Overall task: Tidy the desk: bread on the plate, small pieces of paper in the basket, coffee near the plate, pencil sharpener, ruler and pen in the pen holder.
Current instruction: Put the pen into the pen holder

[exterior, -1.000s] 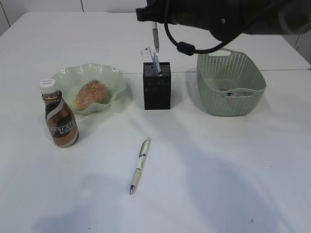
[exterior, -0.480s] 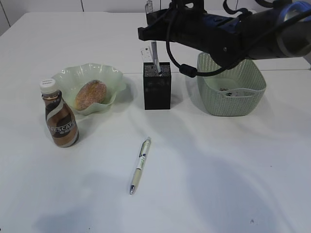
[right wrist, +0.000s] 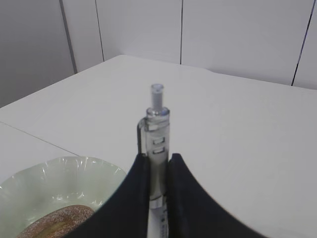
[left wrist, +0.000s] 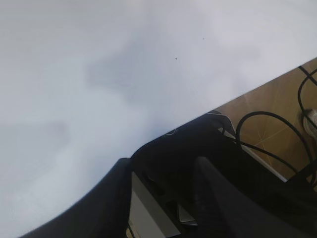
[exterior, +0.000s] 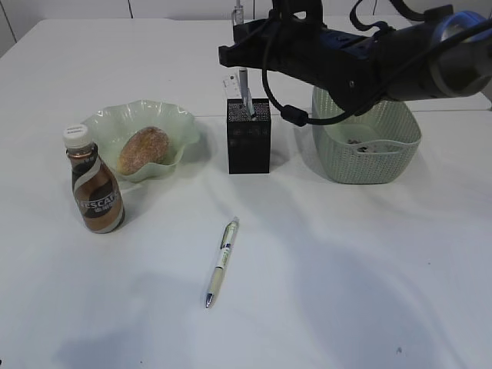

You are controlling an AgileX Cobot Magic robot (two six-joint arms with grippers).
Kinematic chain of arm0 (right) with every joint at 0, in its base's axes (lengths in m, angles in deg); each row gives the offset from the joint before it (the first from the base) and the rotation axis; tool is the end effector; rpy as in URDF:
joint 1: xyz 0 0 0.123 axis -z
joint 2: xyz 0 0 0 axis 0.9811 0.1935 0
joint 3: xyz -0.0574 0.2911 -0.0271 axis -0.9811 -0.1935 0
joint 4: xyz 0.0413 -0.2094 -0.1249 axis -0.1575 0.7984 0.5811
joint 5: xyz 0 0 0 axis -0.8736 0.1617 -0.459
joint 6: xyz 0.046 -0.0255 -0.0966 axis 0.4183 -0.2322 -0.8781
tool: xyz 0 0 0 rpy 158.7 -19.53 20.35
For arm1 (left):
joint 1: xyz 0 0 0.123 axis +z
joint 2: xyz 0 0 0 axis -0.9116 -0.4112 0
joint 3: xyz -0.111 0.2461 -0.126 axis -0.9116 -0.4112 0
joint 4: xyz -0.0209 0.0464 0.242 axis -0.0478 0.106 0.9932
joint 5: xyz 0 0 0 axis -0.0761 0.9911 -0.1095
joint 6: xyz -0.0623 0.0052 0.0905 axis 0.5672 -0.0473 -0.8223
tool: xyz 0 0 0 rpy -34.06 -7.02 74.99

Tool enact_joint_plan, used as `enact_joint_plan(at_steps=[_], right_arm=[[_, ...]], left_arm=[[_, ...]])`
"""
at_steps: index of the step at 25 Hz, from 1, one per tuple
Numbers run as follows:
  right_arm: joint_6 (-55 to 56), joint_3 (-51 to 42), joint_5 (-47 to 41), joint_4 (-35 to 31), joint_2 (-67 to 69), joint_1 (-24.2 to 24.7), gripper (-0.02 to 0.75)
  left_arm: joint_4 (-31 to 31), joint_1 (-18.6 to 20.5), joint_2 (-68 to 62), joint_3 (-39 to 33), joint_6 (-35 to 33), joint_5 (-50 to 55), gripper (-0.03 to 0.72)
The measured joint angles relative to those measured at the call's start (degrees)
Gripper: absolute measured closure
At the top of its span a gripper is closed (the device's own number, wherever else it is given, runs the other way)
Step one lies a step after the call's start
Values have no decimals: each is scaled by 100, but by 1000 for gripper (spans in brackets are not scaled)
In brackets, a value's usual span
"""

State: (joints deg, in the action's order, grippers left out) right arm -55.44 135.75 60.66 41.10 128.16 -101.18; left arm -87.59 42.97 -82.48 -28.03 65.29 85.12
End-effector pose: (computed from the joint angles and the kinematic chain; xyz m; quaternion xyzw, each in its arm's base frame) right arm 0.4598 0.1938 0.2625 -0.1659 0.7351 0.1365 0.6430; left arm 0.1079 -0.0737 0.2396 0.1380 0.9610 -0.1707 0.1679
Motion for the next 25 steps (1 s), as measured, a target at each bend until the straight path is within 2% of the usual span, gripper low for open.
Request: enact_joint_plan(at_steps=[13, 18, 25], right_arm=[[-774, -62, 1297, -62, 436, 21, 673], [-774, -61, 1366, -369, 556, 21, 673], [-808, -61, 1321, -407, 679, 21, 673]], left_arm=[[0, 0, 0, 0, 0, -20, 400], [0, 0, 0, 0, 0, -20, 400], [0, 0, 0, 0, 0, -53, 400]])
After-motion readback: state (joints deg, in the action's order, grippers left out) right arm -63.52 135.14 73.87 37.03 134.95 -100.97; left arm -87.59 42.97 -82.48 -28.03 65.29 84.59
